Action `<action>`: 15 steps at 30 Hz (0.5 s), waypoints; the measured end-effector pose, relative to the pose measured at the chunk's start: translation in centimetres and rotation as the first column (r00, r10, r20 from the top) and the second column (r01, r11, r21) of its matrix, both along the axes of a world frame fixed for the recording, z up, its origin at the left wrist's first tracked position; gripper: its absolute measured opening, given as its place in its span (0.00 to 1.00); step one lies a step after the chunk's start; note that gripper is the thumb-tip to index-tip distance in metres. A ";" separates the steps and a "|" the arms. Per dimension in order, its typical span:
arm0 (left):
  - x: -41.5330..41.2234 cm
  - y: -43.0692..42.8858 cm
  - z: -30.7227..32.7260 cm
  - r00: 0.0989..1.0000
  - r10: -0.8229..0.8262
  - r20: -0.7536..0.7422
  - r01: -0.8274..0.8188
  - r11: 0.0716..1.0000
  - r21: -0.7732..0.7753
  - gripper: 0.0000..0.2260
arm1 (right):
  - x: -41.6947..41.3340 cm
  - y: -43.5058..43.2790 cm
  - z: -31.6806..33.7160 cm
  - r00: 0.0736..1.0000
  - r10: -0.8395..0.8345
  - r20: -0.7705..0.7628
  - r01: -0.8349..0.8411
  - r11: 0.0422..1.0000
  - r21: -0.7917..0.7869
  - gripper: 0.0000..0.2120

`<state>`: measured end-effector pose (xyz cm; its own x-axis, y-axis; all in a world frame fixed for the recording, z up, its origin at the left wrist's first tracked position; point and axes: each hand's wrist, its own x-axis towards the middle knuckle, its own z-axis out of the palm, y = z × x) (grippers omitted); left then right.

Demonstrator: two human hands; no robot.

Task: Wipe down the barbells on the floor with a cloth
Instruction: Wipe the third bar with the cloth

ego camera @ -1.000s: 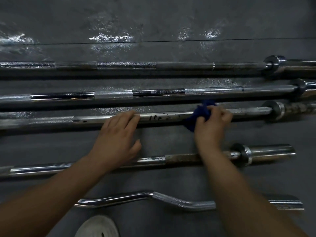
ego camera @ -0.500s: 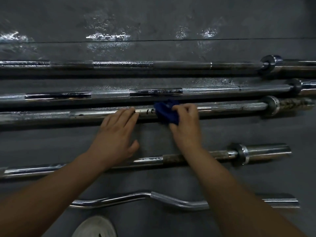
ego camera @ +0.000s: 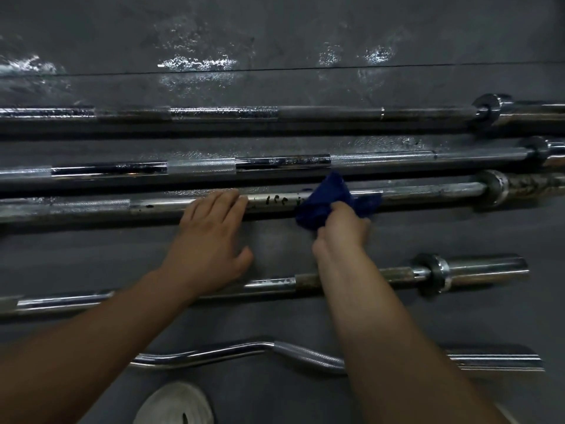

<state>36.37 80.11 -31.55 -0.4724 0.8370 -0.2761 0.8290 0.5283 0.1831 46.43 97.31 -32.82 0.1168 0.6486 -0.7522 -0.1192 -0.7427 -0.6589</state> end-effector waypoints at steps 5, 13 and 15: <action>0.1 0.0 0.4 1.000 0.025 0.002 -0.025 0.999 0.020 0.37 | -0.5 -2.1 1.4 0.963 0.237 -0.124 -0.255 0.955 -0.152 0.11; 0.7 -0.1 0.3 0.999 0.013 -0.035 -0.012 1.000 0.016 0.36 | 3.6 1.5 0.9 0.420 0.244 0.874 -0.817 0.521 0.247 0.17; 1.0 0.0 0.3 0.999 0.022 -0.031 -0.021 0.999 0.025 0.34 | 2.4 -1.6 0.6 0.284 0.342 0.896 -0.945 0.259 0.201 0.17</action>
<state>37.35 80.09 -31.22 -0.4983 0.8332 -0.2398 0.8233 0.5414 0.1704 48.83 95.67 -32.24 -0.4570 0.8872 -0.0632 0.7753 0.3625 -0.5172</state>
